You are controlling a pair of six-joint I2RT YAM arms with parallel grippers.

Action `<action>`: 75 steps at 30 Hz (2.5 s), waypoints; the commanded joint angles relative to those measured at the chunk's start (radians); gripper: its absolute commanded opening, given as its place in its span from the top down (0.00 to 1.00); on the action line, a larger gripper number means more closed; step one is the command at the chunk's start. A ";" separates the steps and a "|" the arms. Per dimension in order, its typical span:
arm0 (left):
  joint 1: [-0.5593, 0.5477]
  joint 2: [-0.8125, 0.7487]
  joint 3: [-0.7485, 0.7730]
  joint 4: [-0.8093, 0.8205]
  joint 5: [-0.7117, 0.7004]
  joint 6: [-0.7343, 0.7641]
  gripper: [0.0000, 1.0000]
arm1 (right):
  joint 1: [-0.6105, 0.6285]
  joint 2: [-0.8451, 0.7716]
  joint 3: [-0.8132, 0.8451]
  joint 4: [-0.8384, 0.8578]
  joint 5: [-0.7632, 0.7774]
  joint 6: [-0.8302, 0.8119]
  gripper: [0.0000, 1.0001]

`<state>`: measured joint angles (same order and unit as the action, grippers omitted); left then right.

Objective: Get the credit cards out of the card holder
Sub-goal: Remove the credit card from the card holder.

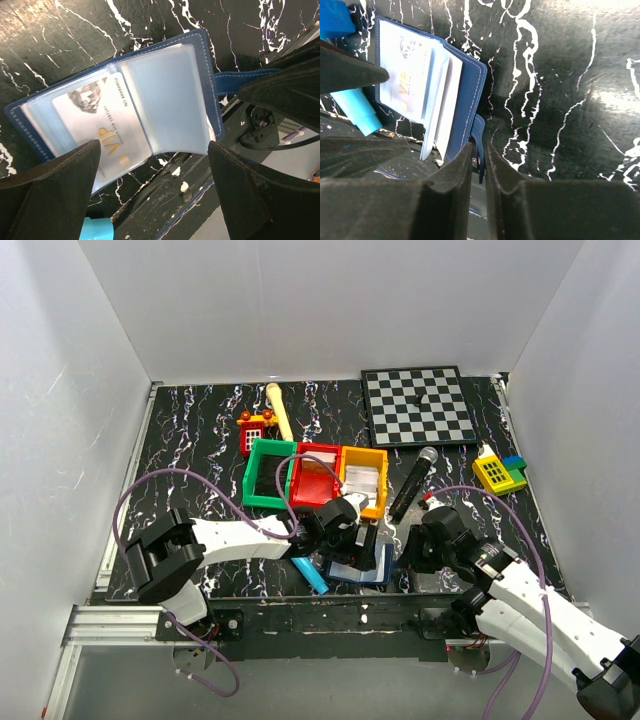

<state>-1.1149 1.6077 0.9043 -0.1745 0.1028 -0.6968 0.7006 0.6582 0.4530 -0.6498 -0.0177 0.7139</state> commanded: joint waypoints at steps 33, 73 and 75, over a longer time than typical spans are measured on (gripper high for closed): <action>0.035 -0.123 -0.121 0.078 -0.026 0.039 0.85 | -0.069 0.376 -0.083 0.423 -0.294 0.134 0.64; 0.081 -0.177 -0.153 0.203 0.072 0.011 0.86 | -0.207 0.169 0.069 0.142 -0.229 0.009 0.58; 0.081 -0.135 -0.139 0.228 0.113 0.008 0.86 | -0.205 0.164 0.058 0.212 -0.304 0.002 0.59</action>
<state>-1.0359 1.4605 0.7284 -0.0216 0.1421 -0.7029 0.4969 0.8452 0.4816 -0.5026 -0.2066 0.7437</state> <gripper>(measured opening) 0.140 0.420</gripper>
